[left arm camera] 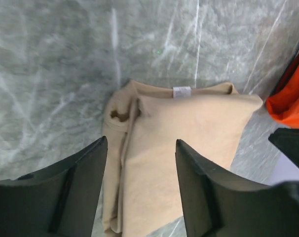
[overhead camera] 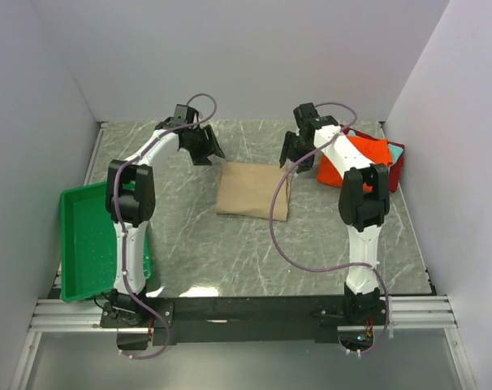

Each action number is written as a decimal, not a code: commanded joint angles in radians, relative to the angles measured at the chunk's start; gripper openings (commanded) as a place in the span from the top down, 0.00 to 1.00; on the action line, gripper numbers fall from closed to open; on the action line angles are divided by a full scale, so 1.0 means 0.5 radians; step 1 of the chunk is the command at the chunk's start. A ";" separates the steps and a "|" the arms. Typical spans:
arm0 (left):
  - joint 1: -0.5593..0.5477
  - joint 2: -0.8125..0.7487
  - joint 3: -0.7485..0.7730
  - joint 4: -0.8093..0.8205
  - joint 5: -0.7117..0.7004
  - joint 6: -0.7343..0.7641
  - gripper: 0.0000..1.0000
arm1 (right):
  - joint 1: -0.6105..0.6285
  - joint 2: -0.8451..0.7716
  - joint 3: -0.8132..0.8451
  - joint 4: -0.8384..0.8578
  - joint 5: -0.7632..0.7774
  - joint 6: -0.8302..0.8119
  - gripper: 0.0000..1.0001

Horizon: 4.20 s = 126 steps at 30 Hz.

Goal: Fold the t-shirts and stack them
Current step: Fold the tshirt, then neatly place the folded tshirt to the corner

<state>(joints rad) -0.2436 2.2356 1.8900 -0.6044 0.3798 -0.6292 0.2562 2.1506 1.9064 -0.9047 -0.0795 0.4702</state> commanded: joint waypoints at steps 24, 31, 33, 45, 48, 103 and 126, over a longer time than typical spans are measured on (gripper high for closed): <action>0.015 -0.357 -0.813 0.469 0.296 0.182 0.29 | -0.166 -0.574 -1.297 0.895 -0.835 -0.179 0.32; 0.012 -0.317 -0.915 0.632 0.440 0.102 0.34 | -0.218 -0.534 -1.417 1.045 -0.915 -0.192 0.32; 0.009 -0.296 -0.921 0.650 0.471 0.096 0.37 | -0.227 -0.518 -1.429 1.097 -0.942 -0.186 0.32; 0.005 -0.256 -1.040 0.654 0.480 0.154 0.83 | -0.215 -0.353 -1.460 1.279 -1.025 -0.118 0.32; 0.006 -0.235 -1.056 0.641 0.465 0.166 0.87 | -0.202 -0.319 -1.472 1.291 -0.998 -0.118 0.33; 0.024 -0.584 -1.267 0.614 0.327 0.172 0.22 | -0.095 -0.126 0.347 -0.473 0.644 -0.781 1.00; 0.024 -0.603 -1.439 0.660 0.323 0.172 0.22 | -0.316 -0.199 0.924 -0.562 0.387 -0.842 1.00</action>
<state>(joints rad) -0.2317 1.9434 1.1999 -0.2424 0.5629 -0.5613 0.1055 2.1323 2.2932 -1.1934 0.1650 0.0505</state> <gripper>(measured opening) 0.780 0.090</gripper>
